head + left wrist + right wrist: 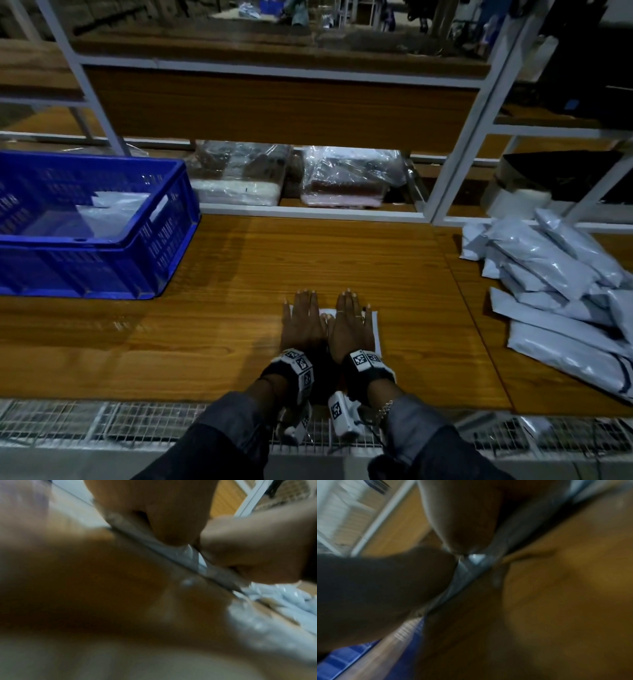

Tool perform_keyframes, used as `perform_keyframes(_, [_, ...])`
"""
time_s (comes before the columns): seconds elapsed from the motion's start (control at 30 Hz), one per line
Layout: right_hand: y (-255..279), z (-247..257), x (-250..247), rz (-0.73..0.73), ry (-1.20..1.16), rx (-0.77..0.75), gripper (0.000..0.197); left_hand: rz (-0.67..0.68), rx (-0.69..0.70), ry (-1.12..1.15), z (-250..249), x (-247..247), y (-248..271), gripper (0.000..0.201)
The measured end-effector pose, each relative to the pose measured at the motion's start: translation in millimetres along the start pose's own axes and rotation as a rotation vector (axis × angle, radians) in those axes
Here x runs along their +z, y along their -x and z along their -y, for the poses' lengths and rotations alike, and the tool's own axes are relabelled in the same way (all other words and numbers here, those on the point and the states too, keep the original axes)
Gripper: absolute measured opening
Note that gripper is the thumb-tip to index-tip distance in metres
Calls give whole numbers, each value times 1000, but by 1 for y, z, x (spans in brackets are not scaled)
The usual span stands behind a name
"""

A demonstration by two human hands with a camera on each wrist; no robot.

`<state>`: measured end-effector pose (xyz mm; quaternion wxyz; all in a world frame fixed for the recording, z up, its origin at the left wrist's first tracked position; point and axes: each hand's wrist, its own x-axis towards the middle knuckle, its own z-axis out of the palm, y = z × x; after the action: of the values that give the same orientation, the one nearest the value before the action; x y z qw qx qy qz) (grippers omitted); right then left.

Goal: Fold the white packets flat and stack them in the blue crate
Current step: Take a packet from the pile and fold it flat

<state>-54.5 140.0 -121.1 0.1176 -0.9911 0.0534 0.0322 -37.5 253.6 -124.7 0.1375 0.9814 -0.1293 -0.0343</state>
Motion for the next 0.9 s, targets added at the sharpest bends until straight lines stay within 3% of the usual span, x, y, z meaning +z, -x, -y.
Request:
perform_keyframes(0.13, [0, -6, -7, 54, -13, 17, 69, 57, -10, -15, 8, -5, -6, 70])
perform_keyframes(0.33, [8, -37, -17, 72, -90, 100, 68, 33, 23, -5, 29, -12, -3, 61])
perform_keyframes(0.53, [8, -38, -14, 73, -123, 95, 68, -36, 42, 85, 30, 1, -6, 80])
perform_keyframes(0.67, [10, -32, -14, 39, -138, 137, 68, -65, 14, 69, 28, 11, -13, 64])
perform_keyframes(0.9, [18, -26, -19, 4, -17, 98, 67, -137, 92, -28, 22, -3, 2, 60])
